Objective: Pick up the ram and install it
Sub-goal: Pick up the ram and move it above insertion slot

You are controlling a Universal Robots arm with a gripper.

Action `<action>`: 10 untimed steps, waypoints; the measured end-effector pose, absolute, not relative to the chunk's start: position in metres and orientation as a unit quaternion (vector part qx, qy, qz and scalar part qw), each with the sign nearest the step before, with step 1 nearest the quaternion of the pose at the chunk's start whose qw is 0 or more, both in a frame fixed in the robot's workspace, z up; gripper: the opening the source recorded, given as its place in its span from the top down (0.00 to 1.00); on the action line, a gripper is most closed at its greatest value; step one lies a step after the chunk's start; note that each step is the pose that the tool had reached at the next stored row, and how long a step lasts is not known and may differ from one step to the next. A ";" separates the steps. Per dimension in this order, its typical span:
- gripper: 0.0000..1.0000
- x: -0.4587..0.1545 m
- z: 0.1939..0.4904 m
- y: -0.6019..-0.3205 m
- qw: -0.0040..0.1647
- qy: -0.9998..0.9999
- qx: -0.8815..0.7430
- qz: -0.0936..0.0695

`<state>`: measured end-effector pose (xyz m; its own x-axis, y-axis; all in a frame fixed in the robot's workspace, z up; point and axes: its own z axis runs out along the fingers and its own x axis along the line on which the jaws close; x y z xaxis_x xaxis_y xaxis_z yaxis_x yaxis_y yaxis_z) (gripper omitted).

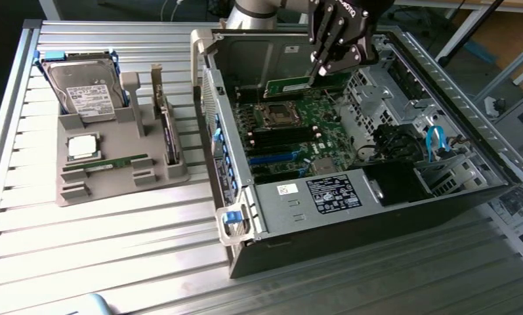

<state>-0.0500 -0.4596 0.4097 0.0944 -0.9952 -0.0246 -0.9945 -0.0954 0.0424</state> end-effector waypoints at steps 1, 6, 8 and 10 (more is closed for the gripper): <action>0.87 -0.048 0.410 -0.460 0.008 -0.672 0.740 -0.023; 0.87 -0.041 0.410 -0.460 0.008 -0.673 0.740 -0.023; 0.87 -0.038 0.410 -0.460 0.008 -0.672 0.740 -0.023; 0.87 -0.035 0.410 -0.460 0.008 -0.672 0.740 -0.023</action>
